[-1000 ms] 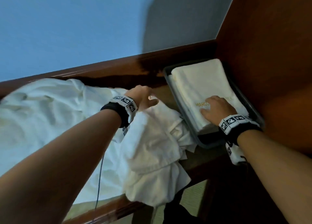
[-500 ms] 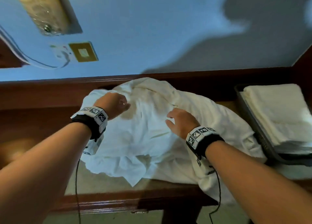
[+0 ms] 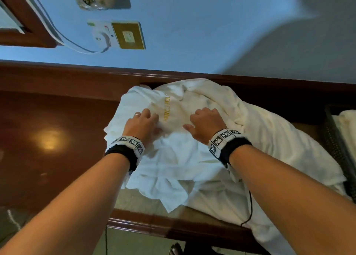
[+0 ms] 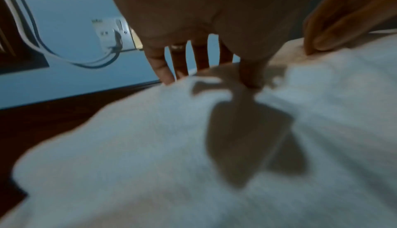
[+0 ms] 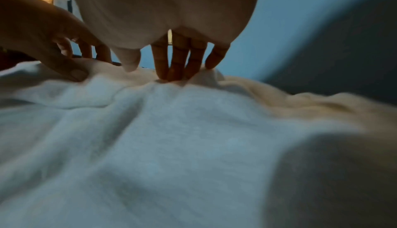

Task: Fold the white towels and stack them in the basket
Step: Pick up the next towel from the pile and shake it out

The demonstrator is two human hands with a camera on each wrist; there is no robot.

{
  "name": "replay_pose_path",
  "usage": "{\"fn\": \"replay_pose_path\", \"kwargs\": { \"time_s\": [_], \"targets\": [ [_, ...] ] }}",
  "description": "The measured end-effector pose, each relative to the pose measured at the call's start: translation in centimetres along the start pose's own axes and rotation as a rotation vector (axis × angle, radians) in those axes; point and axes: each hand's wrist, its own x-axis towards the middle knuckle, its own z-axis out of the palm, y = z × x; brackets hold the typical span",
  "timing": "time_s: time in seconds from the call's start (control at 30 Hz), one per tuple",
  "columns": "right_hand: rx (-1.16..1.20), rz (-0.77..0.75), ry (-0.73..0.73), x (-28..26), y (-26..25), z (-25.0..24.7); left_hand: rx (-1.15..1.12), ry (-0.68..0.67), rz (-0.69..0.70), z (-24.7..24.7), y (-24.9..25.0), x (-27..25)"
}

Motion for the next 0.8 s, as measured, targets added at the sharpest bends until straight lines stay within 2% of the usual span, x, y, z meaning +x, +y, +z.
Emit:
{"fn": "replay_pose_path", "kwargs": {
  "time_s": [0.13, 0.23, 0.3, 0.4, 0.47, 0.53, 0.6, 0.7, 0.77, 0.8],
  "targets": [
    [0.071, 0.197, -0.020, 1.8, -1.8, 0.7, -0.175, 0.252, 0.096, 1.9, -0.6, -1.4],
    [0.109, 0.305, -0.045, 2.5, -3.0, 0.9, -0.268, 0.303, 0.115, 2.7, -0.7, -3.6],
    [0.107, 0.320, -0.101, 2.7, -3.7, 0.9, -0.289, 0.258, 0.096, 3.2, -0.5, -5.3],
    [0.125, 0.251, -0.096, 2.6, -5.2, 0.9, -0.292, 0.066, 0.071, 3.5, -0.1, -7.5],
    [0.239, 0.217, -0.054, 2.5, -6.5, 0.5, -0.310, -0.037, 0.084, 3.4, -0.1, -8.5],
    [0.464, 0.190, 0.008, 2.2, -7.8, -0.6, -0.372, -0.097, 0.085, 2.4, -1.0, -9.0],
    [0.643, 0.150, 0.116, 1.9, -8.9, -2.6, -0.492, -0.029, 0.039, 0.5, -2.9, -8.6],
    [0.748, 0.130, 0.274, 1.5, -11.2, -6.7, -0.603, 0.261, -0.013, -4.4, -6.8, -6.9],
    [0.808, 0.099, 0.325, 1.1, -13.6, -10.0, -0.681, 0.390, 0.046, -8.5, -9.0, -6.1],
    [0.813, 0.070, 0.330, 0.9, -14.9, -11.5, -0.713, 0.370, 0.105, -10.2, -10.0, -5.7]
  ]
}}
